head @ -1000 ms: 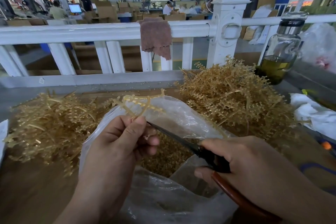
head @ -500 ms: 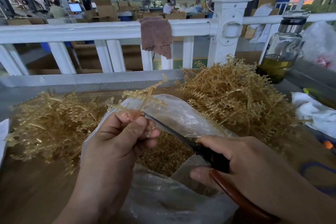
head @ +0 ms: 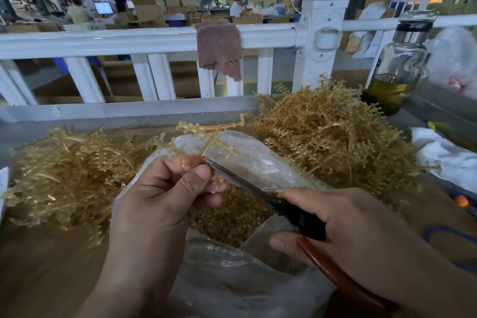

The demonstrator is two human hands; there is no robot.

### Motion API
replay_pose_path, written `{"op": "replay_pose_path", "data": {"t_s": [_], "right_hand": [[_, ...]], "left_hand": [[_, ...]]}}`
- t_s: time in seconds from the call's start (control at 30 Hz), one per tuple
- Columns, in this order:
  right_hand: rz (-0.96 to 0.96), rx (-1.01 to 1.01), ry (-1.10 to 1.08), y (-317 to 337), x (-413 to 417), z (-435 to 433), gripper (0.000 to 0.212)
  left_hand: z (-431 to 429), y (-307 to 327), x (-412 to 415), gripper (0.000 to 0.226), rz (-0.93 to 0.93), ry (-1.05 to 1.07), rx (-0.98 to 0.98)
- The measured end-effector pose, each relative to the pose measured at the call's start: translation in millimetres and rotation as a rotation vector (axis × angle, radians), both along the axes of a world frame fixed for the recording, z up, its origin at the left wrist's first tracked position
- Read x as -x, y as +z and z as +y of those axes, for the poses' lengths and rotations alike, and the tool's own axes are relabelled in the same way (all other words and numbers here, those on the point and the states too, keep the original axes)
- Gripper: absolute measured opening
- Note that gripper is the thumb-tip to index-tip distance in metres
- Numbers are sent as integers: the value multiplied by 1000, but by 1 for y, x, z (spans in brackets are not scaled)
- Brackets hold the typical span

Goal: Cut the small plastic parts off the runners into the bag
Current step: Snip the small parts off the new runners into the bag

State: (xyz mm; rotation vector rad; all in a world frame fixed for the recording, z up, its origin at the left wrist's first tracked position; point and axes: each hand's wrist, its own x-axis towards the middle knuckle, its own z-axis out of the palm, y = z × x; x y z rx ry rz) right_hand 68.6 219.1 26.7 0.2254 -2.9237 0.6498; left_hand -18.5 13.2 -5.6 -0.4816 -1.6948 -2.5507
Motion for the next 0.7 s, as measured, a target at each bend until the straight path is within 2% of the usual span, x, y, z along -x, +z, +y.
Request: {"op": "replay_pose_path", "data": {"t_s": [0.5,0.7], "right_hand": [[41,-54,37,0,1,4,52],[53,-44,29,0,0,3,59]], "left_hand": [[0,-1,-1,7,53,40,62],[0,-2,0,8,70,40,62]]}}
